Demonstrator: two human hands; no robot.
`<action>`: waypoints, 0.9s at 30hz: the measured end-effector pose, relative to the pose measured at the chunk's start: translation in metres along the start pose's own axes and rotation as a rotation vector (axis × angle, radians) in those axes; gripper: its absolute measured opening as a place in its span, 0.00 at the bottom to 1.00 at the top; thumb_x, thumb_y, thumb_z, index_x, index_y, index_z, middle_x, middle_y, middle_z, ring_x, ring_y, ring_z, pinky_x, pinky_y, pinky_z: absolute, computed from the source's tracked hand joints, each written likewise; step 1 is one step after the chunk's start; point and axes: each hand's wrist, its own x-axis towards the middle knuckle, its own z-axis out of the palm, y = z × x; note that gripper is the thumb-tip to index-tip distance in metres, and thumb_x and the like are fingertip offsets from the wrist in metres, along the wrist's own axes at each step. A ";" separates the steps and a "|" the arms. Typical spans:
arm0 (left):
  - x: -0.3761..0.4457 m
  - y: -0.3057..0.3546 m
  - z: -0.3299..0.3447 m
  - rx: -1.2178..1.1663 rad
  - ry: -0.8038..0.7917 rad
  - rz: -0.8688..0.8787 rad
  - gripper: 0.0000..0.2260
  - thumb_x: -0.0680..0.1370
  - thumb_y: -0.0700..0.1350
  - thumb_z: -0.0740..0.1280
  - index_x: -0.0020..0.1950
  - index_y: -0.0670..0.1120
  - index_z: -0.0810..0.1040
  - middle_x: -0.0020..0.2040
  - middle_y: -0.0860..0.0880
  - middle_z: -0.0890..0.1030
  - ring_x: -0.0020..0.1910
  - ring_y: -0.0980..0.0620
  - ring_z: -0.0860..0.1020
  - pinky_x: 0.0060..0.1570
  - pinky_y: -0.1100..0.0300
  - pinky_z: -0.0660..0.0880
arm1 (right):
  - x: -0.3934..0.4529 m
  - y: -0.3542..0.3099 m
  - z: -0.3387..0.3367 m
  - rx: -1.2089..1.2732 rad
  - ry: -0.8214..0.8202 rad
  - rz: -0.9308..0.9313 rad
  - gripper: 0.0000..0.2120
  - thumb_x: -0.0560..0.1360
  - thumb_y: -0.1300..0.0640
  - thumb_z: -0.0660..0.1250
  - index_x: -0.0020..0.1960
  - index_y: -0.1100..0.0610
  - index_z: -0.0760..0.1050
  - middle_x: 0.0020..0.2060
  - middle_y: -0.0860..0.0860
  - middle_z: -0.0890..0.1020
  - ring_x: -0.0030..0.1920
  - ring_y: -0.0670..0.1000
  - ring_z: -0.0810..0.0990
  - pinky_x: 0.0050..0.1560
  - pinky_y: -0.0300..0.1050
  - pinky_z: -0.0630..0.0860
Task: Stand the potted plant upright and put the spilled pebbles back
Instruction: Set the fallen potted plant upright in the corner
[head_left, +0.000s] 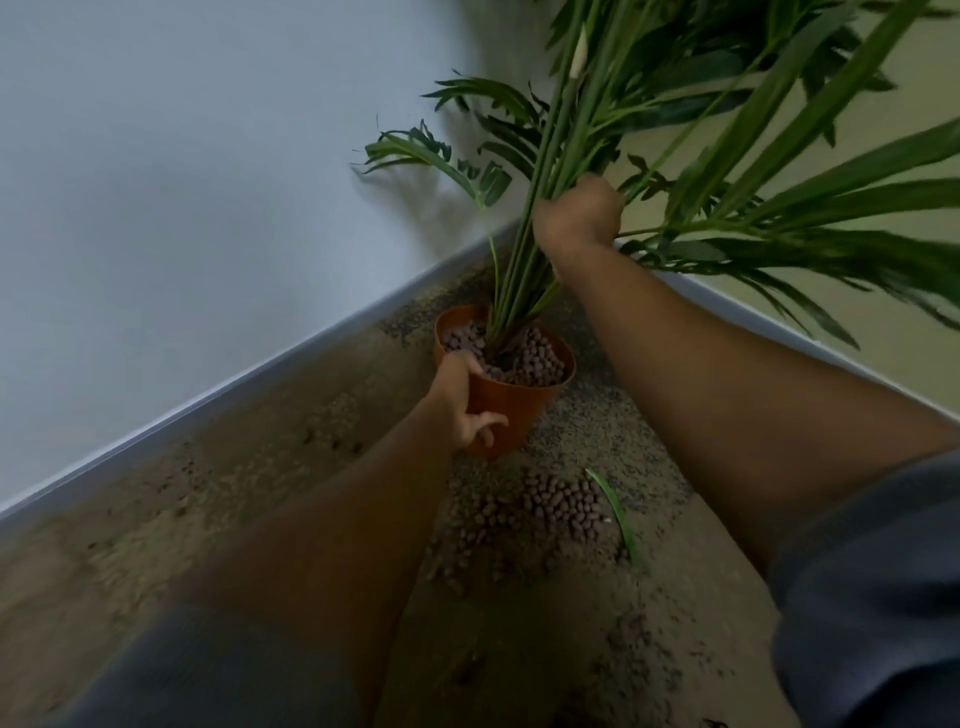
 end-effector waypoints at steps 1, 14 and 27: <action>-0.001 0.000 0.003 -0.017 0.005 0.001 0.29 0.72 0.39 0.57 0.74 0.42 0.61 0.67 0.37 0.65 0.65 0.26 0.64 0.64 0.32 0.68 | -0.002 -0.003 -0.002 0.002 0.001 0.001 0.13 0.74 0.58 0.67 0.57 0.61 0.78 0.56 0.58 0.80 0.54 0.58 0.81 0.55 0.47 0.80; -0.001 0.027 0.023 0.012 -0.042 0.115 0.27 0.78 0.30 0.52 0.78 0.41 0.58 0.78 0.39 0.53 0.70 0.26 0.61 0.58 0.50 0.77 | -0.006 -0.003 -0.005 -0.097 -0.017 -0.112 0.15 0.74 0.57 0.67 0.59 0.62 0.78 0.57 0.59 0.81 0.59 0.58 0.79 0.56 0.45 0.77; 0.013 0.018 0.009 0.018 0.049 0.018 0.21 0.85 0.40 0.55 0.78 0.40 0.59 0.74 0.35 0.64 0.68 0.32 0.70 0.55 0.56 0.79 | -0.025 -0.005 0.007 -0.157 -0.069 -0.227 0.18 0.74 0.51 0.68 0.58 0.62 0.77 0.56 0.58 0.80 0.57 0.57 0.79 0.55 0.47 0.77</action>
